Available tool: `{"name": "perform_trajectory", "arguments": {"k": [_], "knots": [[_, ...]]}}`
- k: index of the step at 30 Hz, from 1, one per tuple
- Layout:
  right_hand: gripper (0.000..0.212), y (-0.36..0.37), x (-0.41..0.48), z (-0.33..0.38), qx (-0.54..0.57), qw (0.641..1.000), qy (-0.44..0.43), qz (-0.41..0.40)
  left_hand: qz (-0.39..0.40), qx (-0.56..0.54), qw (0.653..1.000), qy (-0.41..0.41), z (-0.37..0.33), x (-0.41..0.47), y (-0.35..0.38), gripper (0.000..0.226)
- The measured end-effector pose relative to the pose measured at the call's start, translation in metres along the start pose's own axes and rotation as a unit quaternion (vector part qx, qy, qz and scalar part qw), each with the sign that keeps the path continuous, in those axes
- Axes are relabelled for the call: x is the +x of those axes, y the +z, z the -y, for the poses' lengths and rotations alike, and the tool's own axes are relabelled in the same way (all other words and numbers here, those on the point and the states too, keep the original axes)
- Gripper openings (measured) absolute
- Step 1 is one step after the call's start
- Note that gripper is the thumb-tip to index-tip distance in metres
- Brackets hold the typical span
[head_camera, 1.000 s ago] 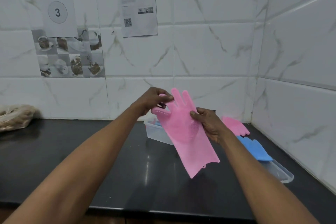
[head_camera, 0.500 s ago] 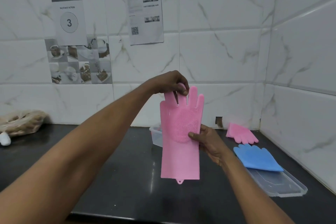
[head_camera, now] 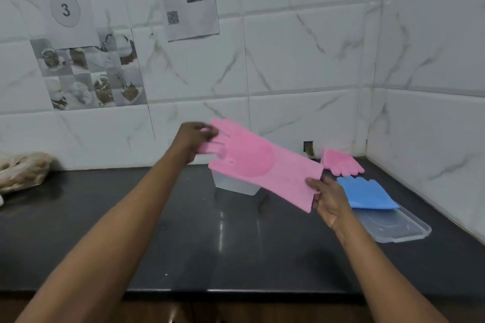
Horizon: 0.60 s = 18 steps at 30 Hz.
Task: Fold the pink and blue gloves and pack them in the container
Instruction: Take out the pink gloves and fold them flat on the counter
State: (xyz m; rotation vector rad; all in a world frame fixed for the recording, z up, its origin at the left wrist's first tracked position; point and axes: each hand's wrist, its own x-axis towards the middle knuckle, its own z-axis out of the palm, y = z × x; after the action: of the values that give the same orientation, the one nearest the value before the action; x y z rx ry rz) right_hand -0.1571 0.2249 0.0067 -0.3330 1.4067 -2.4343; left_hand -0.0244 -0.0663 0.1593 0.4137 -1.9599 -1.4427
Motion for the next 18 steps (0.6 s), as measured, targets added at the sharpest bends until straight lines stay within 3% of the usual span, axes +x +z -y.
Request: {"name": "perform_trajectory", "arguments": {"k": [3, 6, 9, 12, 14, 18], "knots": [[0.027, -0.004, 0.006, -0.003, -0.163, 0.986, 0.031, -0.035, -0.046, -0.025, 0.996, -0.075, 0.078, -0.038, -0.003, 0.014], [0.033, -0.012, -0.004, -0.025, -0.323, 0.94, 0.085, -0.077, -0.031, -0.026, 0.978, -0.203, 0.143, -0.081, 0.006, 0.022], [0.033, -0.017, -0.015, -0.034, -0.427, 0.893, 0.081, -0.119, -0.037, -0.012, 0.959, -0.28, 0.17, -0.103, 0.007, 0.019], [0.012, -0.019, -0.023, -0.035, -0.475, 0.868, 0.052, -0.134, -0.07, -0.039, 0.958, -0.276, 0.173, -0.102, -0.007, 0.028], [0.016, -0.02, -0.027, -0.04, -0.512, 0.848, 0.015, -0.136, -0.065, -0.019, 0.961, -0.27, 0.175, -0.103, -0.015, 0.033], [0.018, -0.015, -0.04, -0.047, -0.586, 0.797, -0.036, -0.139, -0.063, 0.135, 0.967, -0.209, 0.178, -0.107, -0.016, 0.025]]}}
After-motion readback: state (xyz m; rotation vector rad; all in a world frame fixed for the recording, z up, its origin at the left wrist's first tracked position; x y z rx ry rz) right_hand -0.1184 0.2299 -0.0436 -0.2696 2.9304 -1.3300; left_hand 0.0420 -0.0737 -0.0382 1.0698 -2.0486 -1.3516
